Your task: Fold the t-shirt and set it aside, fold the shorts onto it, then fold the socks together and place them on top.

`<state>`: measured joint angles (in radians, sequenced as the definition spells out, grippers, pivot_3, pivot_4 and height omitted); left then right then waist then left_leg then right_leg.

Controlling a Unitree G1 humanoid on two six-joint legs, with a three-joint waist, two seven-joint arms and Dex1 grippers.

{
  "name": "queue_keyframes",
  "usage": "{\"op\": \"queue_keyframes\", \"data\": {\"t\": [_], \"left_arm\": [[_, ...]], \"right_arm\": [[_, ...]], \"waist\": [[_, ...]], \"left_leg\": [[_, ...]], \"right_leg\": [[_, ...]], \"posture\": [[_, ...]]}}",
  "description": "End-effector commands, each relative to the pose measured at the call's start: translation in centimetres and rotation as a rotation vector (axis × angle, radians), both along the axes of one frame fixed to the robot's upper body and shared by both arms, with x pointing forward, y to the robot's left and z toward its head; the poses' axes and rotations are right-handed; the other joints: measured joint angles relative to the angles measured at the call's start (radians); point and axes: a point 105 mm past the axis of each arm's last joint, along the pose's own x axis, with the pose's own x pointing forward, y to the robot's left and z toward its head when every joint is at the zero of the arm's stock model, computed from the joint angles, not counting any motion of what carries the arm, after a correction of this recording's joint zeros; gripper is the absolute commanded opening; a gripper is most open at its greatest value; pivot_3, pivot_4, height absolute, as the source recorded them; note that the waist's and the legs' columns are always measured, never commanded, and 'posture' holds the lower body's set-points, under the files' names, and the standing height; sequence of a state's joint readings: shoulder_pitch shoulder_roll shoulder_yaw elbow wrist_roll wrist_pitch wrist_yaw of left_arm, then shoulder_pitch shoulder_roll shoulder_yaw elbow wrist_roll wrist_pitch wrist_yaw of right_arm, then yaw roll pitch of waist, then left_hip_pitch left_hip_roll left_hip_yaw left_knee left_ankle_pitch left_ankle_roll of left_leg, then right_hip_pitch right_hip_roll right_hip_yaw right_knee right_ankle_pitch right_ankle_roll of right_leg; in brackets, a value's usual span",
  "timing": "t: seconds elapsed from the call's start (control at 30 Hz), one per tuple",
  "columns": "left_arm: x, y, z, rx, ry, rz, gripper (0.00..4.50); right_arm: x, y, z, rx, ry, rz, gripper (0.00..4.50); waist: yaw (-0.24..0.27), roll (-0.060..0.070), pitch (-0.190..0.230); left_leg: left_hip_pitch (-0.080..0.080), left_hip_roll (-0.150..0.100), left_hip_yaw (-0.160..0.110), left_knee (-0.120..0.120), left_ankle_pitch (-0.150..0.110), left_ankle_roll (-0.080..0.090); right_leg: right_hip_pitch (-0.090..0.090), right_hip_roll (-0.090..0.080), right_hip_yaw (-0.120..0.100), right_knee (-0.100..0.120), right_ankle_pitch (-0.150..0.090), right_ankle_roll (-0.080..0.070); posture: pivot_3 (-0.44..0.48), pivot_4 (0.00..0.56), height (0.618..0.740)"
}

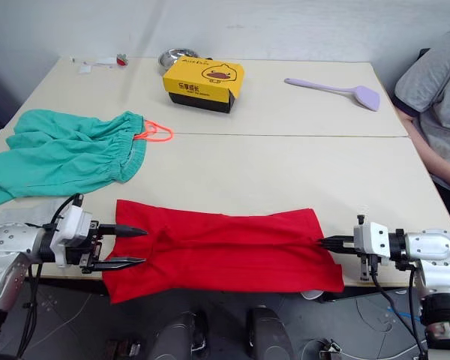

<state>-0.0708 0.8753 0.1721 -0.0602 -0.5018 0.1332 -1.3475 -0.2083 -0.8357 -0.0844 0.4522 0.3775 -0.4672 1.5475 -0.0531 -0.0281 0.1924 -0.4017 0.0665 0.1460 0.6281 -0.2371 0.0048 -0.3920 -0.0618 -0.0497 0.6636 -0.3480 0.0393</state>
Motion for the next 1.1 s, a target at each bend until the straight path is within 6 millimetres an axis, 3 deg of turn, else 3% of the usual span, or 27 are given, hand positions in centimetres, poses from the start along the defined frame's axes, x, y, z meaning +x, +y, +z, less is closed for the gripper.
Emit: {"op": "queue_keyframes", "data": {"t": [0.03,0.13,0.23,0.33,0.6,0.7,1.03,1.1], "left_arm": [[0.9,1.4,1.1,-0.031,0.032,0.109,2.94],[1.9,2.4,1.4,-0.016,0.036,0.194,3.46],[2.6,3.0,1.9,-0.008,0.018,0.227,4.40],[3.9,3.5,2.0,0.016,-0.002,0.274,4.50],[7.9,4.1,0.9,0.130,-0.091,0.398,4.50],[8.8,4.0,0.7,0.140,-0.080,0.422,4.50],[8.8,3.8,-0.6,0.155,0.032,0.393,4.50],[8.8,3.8,-0.7,0.160,0.037,0.389,4.10]], "right_arm": [[-0.8,-0.2,1.7,-0.001,0.031,0.035,1.25],[-0.5,-0.2,3.5,0.040,0.043,0.010,2.25],[1.0,0.1,5.8,0.127,0.052,-0.065,3.33],[2.7,0.8,6.8,0.169,0.097,-0.128,4.39],[6.5,1.8,4.8,0.064,0.300,-0.293,4.45],[6.9,2.4,4.0,0.024,0.349,-0.284,4.45],[8.2,3.6,3.1,-0.025,0.441,-0.292,4.45],[8.2,3.9,3.0,-0.027,0.454,-0.283,4.30]], "waist": [[-0.001,0.000,0.000],[-0.002,0.000,0.000],[-0.002,0.000,0.000],[-0.001,0.000,0.000],[0.000,0.001,0.000],[0.000,0.001,0.000],[-0.001,0.001,0.000],[-0.001,0.001,0.000]], "left_leg": [[0.000,0.000,0.000,0.000,0.000,0.000],[0.001,0.000,-0.001,0.000,0.000,0.000],[0.001,0.000,-0.001,0.000,0.000,0.000],[0.000,0.000,-0.001,0.000,-0.001,-0.001],[-0.004,0.000,0.000,-0.002,0.000,0.000],[-0.005,0.000,0.001,-0.002,0.000,0.000],[-0.005,0.000,0.002,0.001,0.000,-0.001],[-0.005,0.000,0.002,0.001,0.000,-0.001]], "right_leg": [[0.000,0.000,0.000,0.000,0.000,0.000],[0.000,0.000,0.000,0.000,0.000,0.000],[0.000,0.000,0.000,0.000,0.000,-0.001],[0.000,-0.001,0.000,0.000,0.001,-0.001],[-0.005,-0.001,-0.001,-0.001,0.000,-0.003],[-0.006,-0.001,-0.001,-0.001,0.000,-0.003],[-0.006,0.001,0.000,0.001,0.000,-0.002],[-0.006,0.001,0.000,0.002,0.000,-0.002]], "posture": [[0.000,0.150,0.740],[0.000,0.150,0.740],[0.000,0.150,0.740],[0.000,0.150,0.740],[0.000,0.150,0.740],[0.000,0.150,0.740],[0.000,0.150,0.740],[0.000,0.150,0.740]]}}
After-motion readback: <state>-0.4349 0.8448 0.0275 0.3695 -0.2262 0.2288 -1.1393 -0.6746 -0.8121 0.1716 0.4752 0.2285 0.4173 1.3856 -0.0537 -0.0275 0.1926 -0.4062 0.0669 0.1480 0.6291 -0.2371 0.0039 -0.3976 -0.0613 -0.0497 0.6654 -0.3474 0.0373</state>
